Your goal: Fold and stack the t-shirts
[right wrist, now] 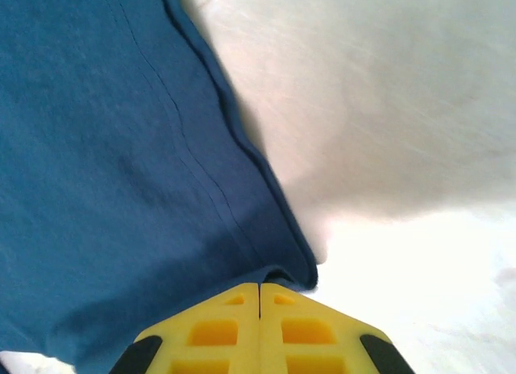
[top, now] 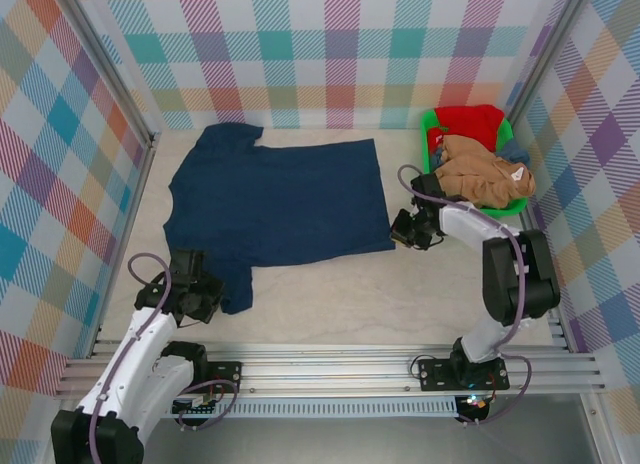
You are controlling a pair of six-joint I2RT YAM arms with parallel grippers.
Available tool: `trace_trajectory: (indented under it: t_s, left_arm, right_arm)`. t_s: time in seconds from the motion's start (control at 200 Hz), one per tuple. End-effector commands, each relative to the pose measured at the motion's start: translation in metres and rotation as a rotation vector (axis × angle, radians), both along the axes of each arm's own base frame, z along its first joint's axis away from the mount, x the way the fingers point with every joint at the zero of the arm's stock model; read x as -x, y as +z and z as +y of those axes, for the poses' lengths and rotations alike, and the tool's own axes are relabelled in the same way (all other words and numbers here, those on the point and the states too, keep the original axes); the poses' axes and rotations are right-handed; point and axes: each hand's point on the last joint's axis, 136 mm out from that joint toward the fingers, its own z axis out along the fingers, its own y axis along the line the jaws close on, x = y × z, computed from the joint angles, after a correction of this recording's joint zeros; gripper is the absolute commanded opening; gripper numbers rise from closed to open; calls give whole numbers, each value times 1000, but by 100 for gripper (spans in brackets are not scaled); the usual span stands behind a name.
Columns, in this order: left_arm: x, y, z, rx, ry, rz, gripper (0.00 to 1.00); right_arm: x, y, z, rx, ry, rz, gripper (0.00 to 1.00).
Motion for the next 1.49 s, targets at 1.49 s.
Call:
trace_trajectory:
  t_s: [1.49]
  left_arm:
    - [54, 21, 39, -286, 155, 150, 0]
  right_arm:
    - [39, -13, -34, 337, 125, 111, 0]
